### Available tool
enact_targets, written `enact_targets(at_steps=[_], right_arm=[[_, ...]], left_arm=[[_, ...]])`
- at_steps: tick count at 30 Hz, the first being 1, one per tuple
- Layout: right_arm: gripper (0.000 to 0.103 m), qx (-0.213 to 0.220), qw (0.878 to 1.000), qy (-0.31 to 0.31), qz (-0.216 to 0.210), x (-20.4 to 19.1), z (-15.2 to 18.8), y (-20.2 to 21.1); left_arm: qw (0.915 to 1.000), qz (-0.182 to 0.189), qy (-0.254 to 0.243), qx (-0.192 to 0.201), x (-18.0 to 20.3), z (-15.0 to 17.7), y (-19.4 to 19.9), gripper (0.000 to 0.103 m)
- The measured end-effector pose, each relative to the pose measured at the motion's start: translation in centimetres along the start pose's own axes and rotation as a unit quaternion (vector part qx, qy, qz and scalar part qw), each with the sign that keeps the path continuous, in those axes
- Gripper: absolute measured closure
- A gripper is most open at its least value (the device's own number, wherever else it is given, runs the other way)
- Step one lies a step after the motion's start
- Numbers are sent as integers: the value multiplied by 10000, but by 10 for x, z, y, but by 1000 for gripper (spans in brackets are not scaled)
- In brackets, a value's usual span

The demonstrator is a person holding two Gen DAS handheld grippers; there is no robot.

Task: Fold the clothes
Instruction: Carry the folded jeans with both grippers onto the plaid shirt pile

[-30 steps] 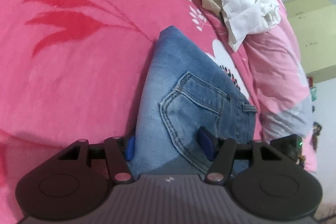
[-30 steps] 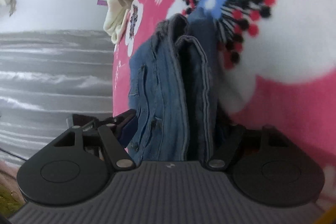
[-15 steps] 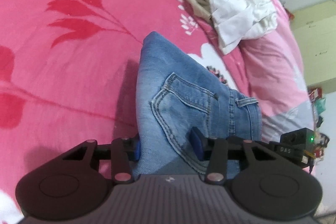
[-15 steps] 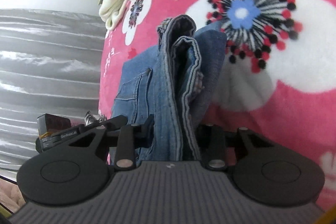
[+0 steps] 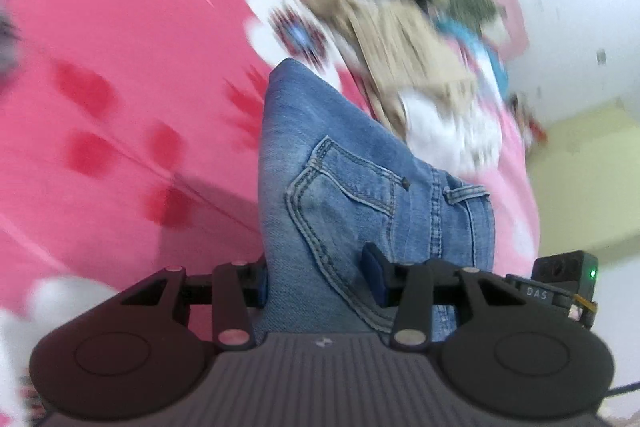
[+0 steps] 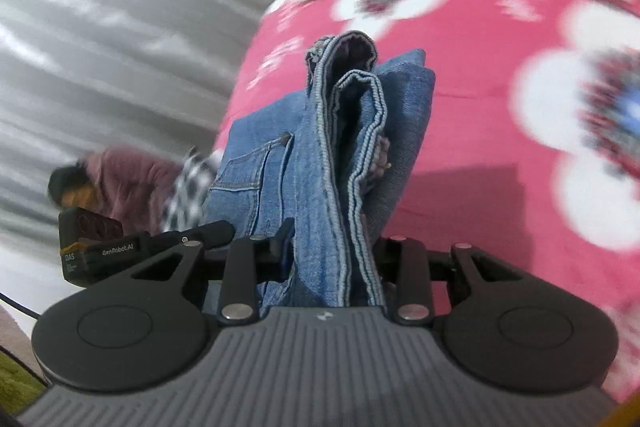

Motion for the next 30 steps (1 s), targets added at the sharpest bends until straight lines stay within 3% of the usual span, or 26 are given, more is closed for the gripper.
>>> enact_targets(at_steps=[3, 6, 10, 13, 17, 20, 23, 27, 30], right_arm=[[72, -424, 9976, 415, -344, -47, -24, -66], [72, -931, 9888, 899, -741, -96, -48, -146], [72, -1832, 9622, 1609, -1216, -162, -71, -273], [72, -2521, 9330, 2108, -1464, -202, -79, -360], [72, -3426, 8931, 2453, -1578, -223, -74, -458], [72, -4059, 8677, 2527, -1362, -209, -57, -517], [71, -4455, 8592, 2317, -982, -178, -39, -551], [71, -4509, 8503, 2450, -1173, -191, -40, -543], [69, -4514, 8537, 2361, -1081, -183, -37, -538]], left_arm=[[9972, -103, 442, 586, -51, -21, 58, 59], [9870, -402, 937, 1245, -111, -39, 114, 58], [9642, -758, 1660, 1926, -191, -54, 164, 58], [9430, -878, 2240, 2301, -250, -58, 184, 58], [9214, -897, 2973, 2336, -311, -49, 170, 58], [9132, -969, 3431, 1971, -350, -37, 134, 58], [9097, -909, 3603, 1851, -364, -31, 122, 59], [9145, -733, 3532, 1830, -362, -32, 128, 58], [9181, -746, 3474, 1758, -372, -32, 122, 55]])
Point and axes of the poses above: each gripper's, at about its wrist camera, not at the fingertips, and y roughly against the way its jaws point, x to its right, z to its underside, the point moved 4 cm from there along -y, roughly the way its jaws point, and after that the axes turned 15 degrees about -z, right-handed, at the moved point
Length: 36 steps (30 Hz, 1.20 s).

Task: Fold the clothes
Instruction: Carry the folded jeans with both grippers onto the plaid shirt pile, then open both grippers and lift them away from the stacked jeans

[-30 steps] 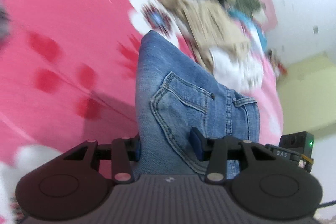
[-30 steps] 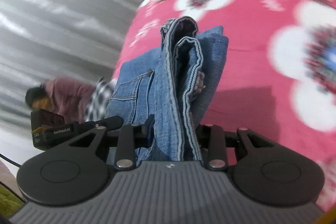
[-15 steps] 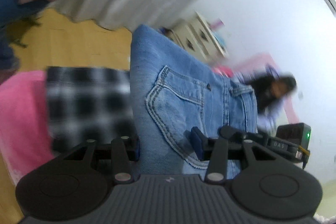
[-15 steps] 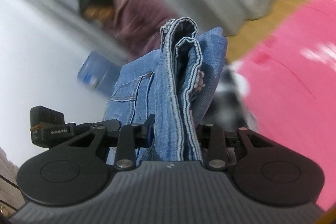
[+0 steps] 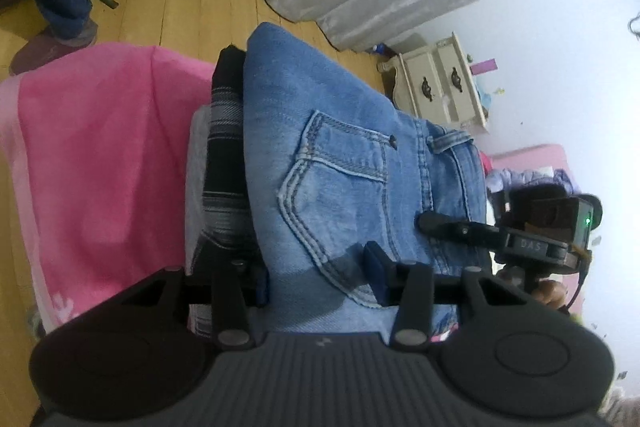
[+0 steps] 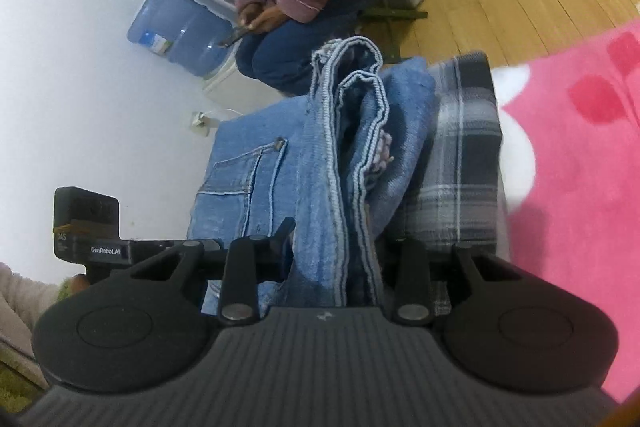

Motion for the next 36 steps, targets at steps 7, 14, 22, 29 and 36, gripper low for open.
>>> enact_targets(at_steps=[7, 14, 22, 29, 36], right_arm=[[49, 506, 9982, -219, 224, 3, 5, 29], [74, 1419, 9724, 1231, 1386, -75, -13, 65], [88, 594, 9487, 2006, 2372, -24, -32, -42], [87, 1033, 9520, 2044, 2033, -92, -3, 21], [88, 302, 9575, 1722, 2295, -61, 56, 6]], left_arm=[[9999, -40, -91, -24, -12, -12, 35, 48], [9811, -153, -1493, 1219, 34, -58, 71, 49], [9645, -642, -2375, 961, 49, -66, 3, 56], [9323, -281, -3496, 883, 83, -17, 54, 48], [9107, -556, -4081, 318, 77, 32, 18, 48]])
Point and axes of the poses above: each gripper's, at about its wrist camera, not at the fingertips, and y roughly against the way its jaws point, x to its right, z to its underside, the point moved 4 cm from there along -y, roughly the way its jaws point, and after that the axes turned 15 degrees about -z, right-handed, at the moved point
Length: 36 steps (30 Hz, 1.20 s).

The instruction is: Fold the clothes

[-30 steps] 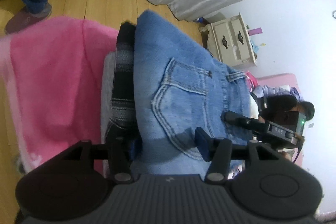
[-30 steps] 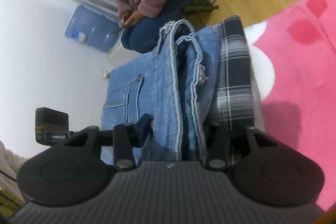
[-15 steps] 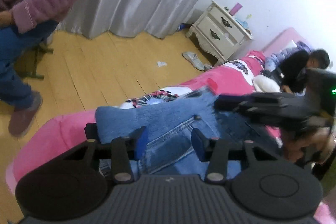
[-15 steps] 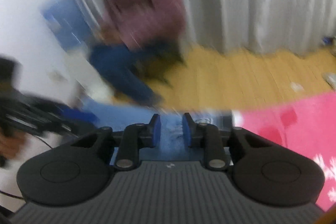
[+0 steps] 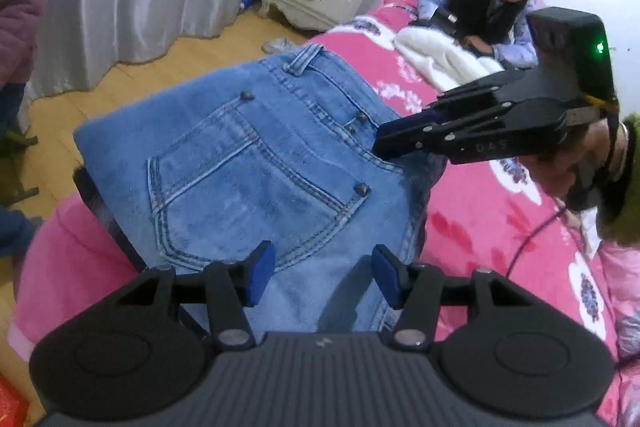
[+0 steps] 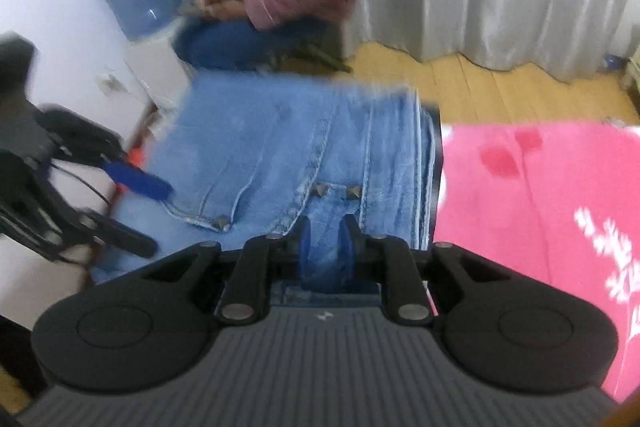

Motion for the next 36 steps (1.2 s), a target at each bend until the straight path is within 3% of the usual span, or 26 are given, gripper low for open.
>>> enact_targets(at_steps=[4, 7, 11, 15, 18, 20, 23, 28, 32, 36], right_arm=[[87, 395, 9990, -205, -2, -15, -2, 22], [86, 513, 9984, -231, -62, -28, 13, 32], [86, 743, 9938, -811, 139, -20, 36, 19], [85, 1376, 9784, -1499, 369, -37, 55, 96], [85, 1470, 9666, -1890, 915, -62, 92, 164], [85, 1475, 9583, -2017, 1388, -87, 119, 214], [78, 1679, 9389, -2272, 1968, -127, 153, 290], [51, 2189, 8992, -2556, 2796, -190, 207, 387], [36, 2612, 8594, -2831, 3361, -224, 244, 431], [24, 3013, 8116, -3279, 3782, -251, 272, 454]], left_arm=[[9998, -32, -191, 93, 8, -9, 21, 48], [9981, -174, -577, -145, 18, 5, 10, 48], [9975, -498, -434, -250, 35, -6, 4, 49], [9983, -536, -178, 126, 60, -28, 55, 48], [9964, -638, -410, 390, 101, -43, 99, 43], [9935, -665, -631, 669, 137, -52, 135, 32], [9898, -491, -761, 1097, 190, -57, 192, 14], [9856, -41, -690, 1546, 269, -64, 260, 2], [9836, 373, -735, 1604, 318, -71, 284, 0], [9766, 603, -1208, 1677, 353, -78, 295, 0]])
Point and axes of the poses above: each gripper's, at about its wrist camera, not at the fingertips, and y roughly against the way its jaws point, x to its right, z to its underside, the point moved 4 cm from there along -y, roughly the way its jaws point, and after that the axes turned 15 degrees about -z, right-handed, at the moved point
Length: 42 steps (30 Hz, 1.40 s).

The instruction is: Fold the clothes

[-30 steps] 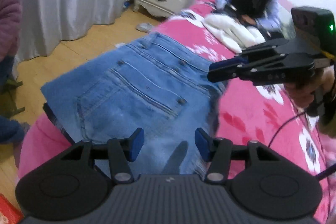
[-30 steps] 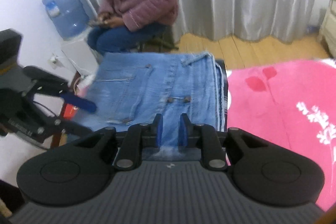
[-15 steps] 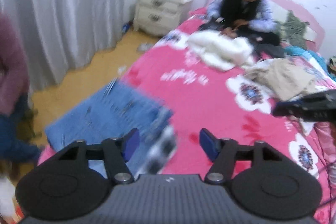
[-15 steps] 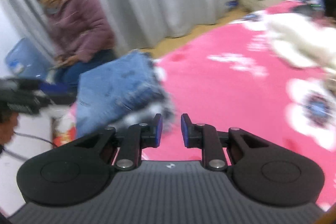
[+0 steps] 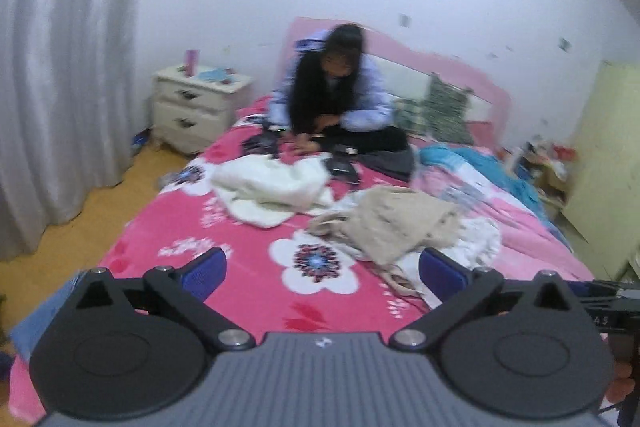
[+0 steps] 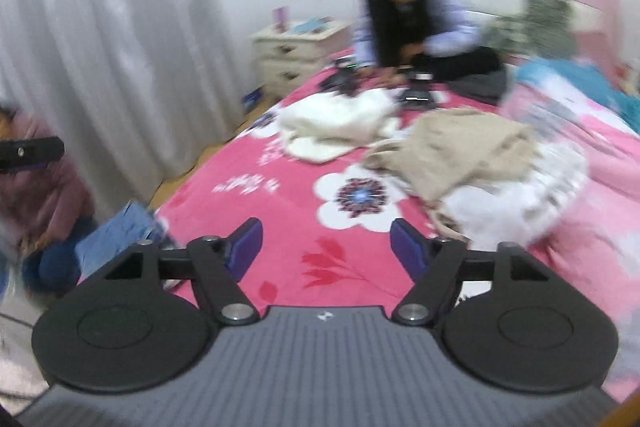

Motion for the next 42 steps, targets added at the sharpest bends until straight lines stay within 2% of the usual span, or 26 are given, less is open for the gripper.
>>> enact_targets(at_steps=[2, 6, 10, 17, 22, 27, 35, 37, 42], right_arm=[[18, 271, 9986, -230, 402, 2, 4, 15], [15, 611, 9916, -487, 1032, 2, 8, 41], [5, 832, 9849, -727, 1336, -4, 10, 54], [1, 1101, 9771, -620, 1711, -23, 7, 57], [1, 1021, 9784, -643, 1681, -31, 9, 46], [1, 770, 9811, -596, 1673, -38, 5, 32], [1, 125, 9761, -647, 2071, -37, 15, 11], [1, 97, 9759, -658, 2077, -36, 15, 11], [1, 90, 9752, -753, 2078, -31, 12, 10]], left_arm=[[9997, 49, -190, 121, 12, -6, -2, 0], [9992, 183, -295, 206, 20, -13, -9, 0], [9987, 330, -320, 224, 21, -21, -14, 0], [9976, 418, -543, 86, 25, -22, -30, 0], [9956, 384, -835, 196, 29, -17, -29, 0], [9955, 306, -885, 110, 31, -9, -29, 0], [9894, -474, -1365, -138, 42, 2, -38, 0], [9885, -581, -1379, -221, 43, 2, -39, 0], [9862, -567, -1557, -58, 50, 2, -35, 0]])
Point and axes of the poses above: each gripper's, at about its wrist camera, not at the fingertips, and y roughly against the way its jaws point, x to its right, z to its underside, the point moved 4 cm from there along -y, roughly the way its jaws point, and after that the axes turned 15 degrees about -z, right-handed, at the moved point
